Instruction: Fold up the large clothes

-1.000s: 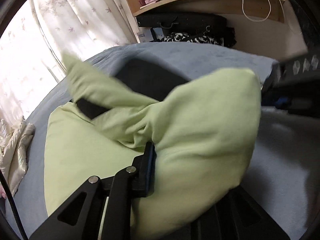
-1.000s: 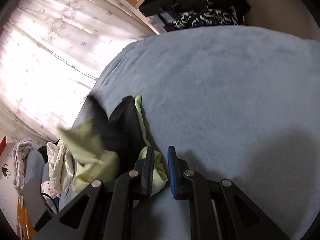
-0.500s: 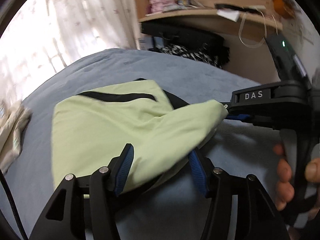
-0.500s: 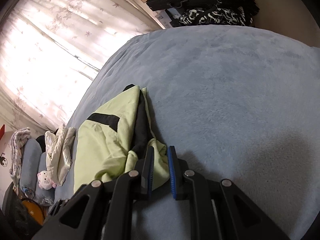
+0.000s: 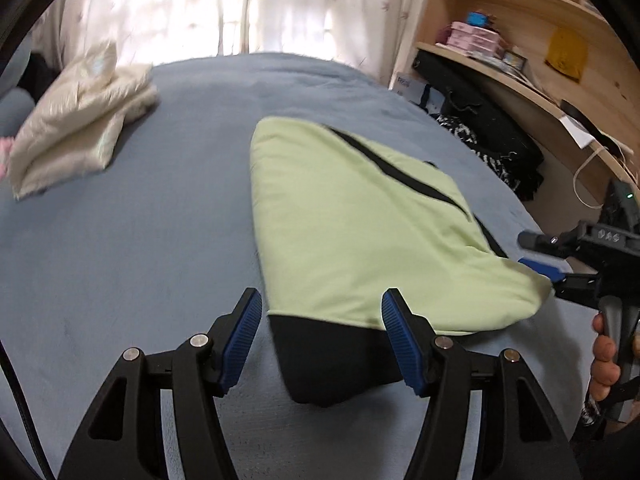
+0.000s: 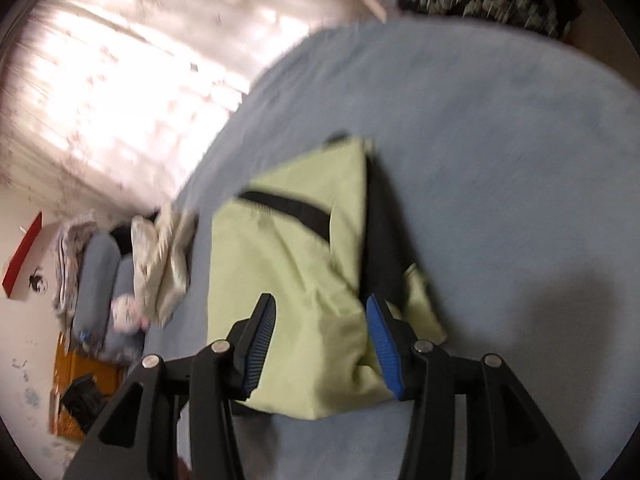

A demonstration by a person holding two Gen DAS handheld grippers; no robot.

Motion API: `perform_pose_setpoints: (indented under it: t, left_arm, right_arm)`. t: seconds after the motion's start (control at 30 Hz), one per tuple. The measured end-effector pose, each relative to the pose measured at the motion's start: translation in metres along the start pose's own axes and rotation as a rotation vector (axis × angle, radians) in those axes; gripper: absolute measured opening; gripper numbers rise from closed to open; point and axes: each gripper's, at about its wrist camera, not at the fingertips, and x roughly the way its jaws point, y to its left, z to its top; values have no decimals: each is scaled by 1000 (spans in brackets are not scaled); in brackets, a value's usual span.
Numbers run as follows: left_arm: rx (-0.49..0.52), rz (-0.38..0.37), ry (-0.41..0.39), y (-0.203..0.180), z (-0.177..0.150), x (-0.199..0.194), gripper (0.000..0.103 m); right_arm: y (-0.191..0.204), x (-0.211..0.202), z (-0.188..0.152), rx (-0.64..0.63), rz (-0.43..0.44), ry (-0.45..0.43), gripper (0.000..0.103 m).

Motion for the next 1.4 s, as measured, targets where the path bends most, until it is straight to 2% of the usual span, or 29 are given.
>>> perform_pose_setpoints:
  t: [0.07, 0.17, 0.3, 0.33, 0.37, 0.43, 0.47, 0.53, 0.57, 0.63, 0.7, 0.8, 0.9, 1.0, 1.07, 1.1, 1.2, 1.27, 1.4]
  left_arm:
    - [-10, -9, 23, 5, 1, 11, 61]
    - [-20, -14, 44, 9, -3, 25, 61]
    - [-62, -44, 68, 12, -5, 38, 61]
    - [-64, -44, 67, 12, -5, 39, 61]
    - [-66, -44, 63, 12, -5, 39, 61]
    - [-66, -45, 56, 10, -5, 38, 61]
    - [-62, -50, 47, 8, -6, 37, 61]
    - [-49, -66, 22, 6, -8, 36, 61]
    - [-44, -65, 13, 3, -9, 37, 61]
    - [-30, -37, 31, -1, -12, 45, 61]
    - [-23, -35, 45, -2, -15, 50, 61]
    - [-33, -50, 55, 2, -12, 47, 61]
    - [-52, -77, 86, 8, -4, 46, 63]
    - [-53, -89, 82, 14, 10, 44, 67]
    - [-62, -91, 74, 19, 22, 45, 71]
    - [-74, -101, 80, 22, 30, 49, 72]
    - [-101, -134, 112, 28, 50, 65, 72]
    - [-107, -129, 137, 30, 61, 80, 72]
    - [-109, -108, 178, 32, 70, 107, 72]
  right_arm:
    - [-3, 17, 4, -5, -36, 60, 48]
    - [-4, 38, 10, -15, -38, 119, 48]
    - [0, 68, 16, -46, 11, 176, 47]
    - [3, 71, 17, -66, -2, 168, 34]
    - [6, 73, 19, -93, -21, 156, 13]
    - [17, 63, 23, -159, -3, 82, 11]
    - [27, 48, 24, -224, 9, -5, 11]
    - [35, 33, 24, -313, -5, -124, 10]
    - [35, 35, 21, -343, -49, -156, 10]
    - [22, 58, 18, -329, -121, -95, 10]
    - [8, 75, 12, -312, -144, -47, 10]
    - [6, 71, 15, -273, -114, -35, 11]
    - [6, 69, 27, -242, -89, 34, 13]
    - [0, 67, 45, -172, -40, 77, 26]
    - [0, 69, 58, -130, -9, 81, 41]
    - [1, 71, 63, -118, -5, 86, 44]
    - [4, 90, 86, -87, -2, 132, 46]
    - [3, 103, 98, -64, -11, 154, 46]
    - [-7, 117, 115, 6, 6, 139, 45]
